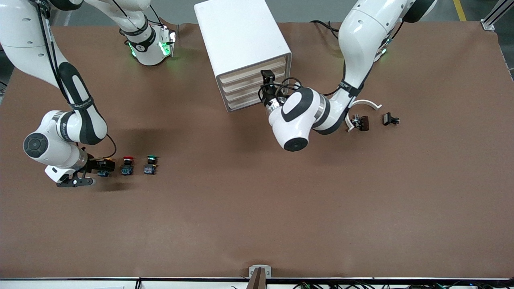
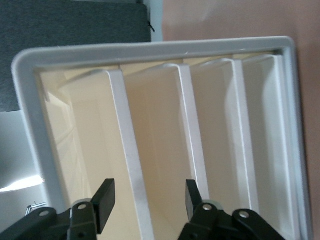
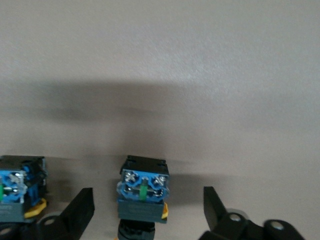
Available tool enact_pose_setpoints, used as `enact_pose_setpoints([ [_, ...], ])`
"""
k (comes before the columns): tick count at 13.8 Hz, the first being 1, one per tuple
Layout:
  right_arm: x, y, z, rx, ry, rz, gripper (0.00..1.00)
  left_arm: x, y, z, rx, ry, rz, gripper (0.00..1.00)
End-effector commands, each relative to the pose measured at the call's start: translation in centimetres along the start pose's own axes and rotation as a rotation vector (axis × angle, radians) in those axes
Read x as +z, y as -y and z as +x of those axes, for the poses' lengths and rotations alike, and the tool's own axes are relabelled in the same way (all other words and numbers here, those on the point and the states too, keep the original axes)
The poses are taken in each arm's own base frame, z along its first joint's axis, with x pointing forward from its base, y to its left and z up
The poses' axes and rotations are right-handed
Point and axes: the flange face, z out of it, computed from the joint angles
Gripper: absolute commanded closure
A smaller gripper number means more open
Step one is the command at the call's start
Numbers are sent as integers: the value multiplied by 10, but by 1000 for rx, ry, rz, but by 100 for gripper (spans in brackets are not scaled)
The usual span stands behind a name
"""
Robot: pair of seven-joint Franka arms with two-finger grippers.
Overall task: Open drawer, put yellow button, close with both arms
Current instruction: 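Grasp the button with the right gripper while the left gripper grips the drawer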
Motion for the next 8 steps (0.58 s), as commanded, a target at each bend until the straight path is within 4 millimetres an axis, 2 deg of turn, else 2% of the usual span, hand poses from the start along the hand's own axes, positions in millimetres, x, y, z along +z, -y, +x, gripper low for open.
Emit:
enact_pose_setpoints([
  [1, 6, -4, -9, 1, 11, 1, 41, 12, -5, -9, -30, 1, 40, 38],
  [2, 6, -3, -9, 1, 14, 1, 53, 15, -5, -11, -30, 0, 45, 41],
  [4, 5, -3, -8, 4, 12, 1, 70, 17, -4, -13, -41, 9, 57, 46],
  [5, 4, -3, -8, 4, 14, 1, 77, 20, -1, -16, -37, 2, 57, 55],
  [7, -2, -4, -3, 7, 0, -1, 79, 30, 1, -21, -34, -16, 56, 69],
  [8, -7, -3, 0, 7, -10, -1, 79, 30, 1, -20, -34, -17, 56, 81],
])
